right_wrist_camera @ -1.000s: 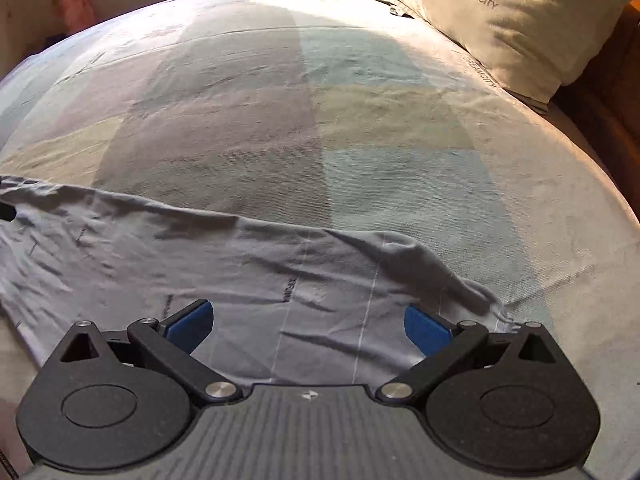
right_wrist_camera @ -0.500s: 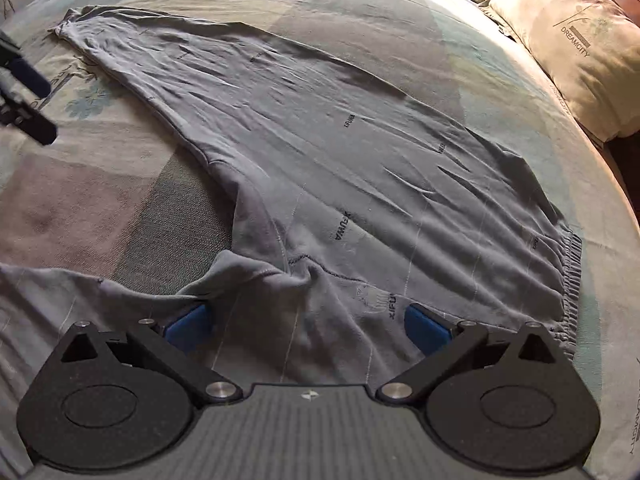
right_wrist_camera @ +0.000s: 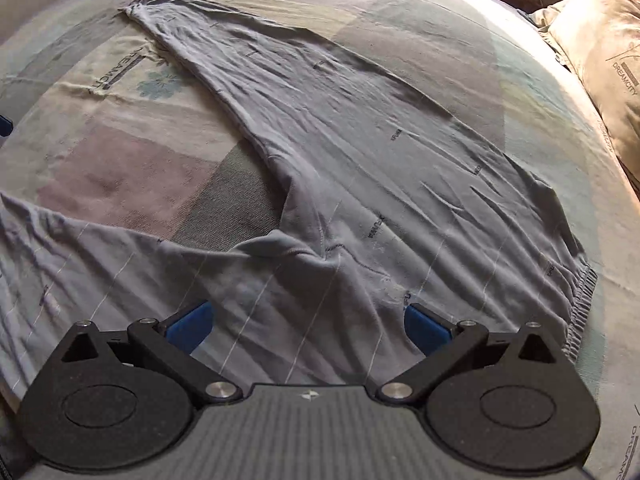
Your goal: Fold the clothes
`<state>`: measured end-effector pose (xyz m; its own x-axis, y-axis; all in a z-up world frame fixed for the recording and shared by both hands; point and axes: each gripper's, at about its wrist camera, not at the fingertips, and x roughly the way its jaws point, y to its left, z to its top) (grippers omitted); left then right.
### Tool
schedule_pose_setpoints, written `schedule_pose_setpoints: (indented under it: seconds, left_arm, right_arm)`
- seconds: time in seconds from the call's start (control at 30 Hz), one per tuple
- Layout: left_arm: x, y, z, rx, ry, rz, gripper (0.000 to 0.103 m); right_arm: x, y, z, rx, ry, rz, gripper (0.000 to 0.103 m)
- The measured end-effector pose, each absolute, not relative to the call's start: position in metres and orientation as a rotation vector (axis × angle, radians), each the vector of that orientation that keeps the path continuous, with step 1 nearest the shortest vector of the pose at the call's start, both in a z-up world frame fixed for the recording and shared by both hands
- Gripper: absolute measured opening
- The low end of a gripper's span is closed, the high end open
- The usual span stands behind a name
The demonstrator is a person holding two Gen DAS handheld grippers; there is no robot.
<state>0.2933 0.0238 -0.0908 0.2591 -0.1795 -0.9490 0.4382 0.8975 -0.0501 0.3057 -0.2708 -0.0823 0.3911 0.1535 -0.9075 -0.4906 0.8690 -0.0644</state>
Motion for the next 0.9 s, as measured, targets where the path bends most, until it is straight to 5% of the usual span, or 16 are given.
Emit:
schedule_pose_setpoints:
  seconds: [0.37, 0.9]
  left_arm:
    - [0.217, 0.051, -0.144, 0.301, 1.188, -0.489, 0.09]
    - [0.186, 0.131, -0.116, 0.265, 1.213, -0.32, 0.091]
  right_arm:
    - [0.288, -0.258, -0.112, -0.315, 1.153, 0.422, 0.103]
    - [0.294, -0.204, -0.095, -0.458, 1.2, 0.607, 0.103]
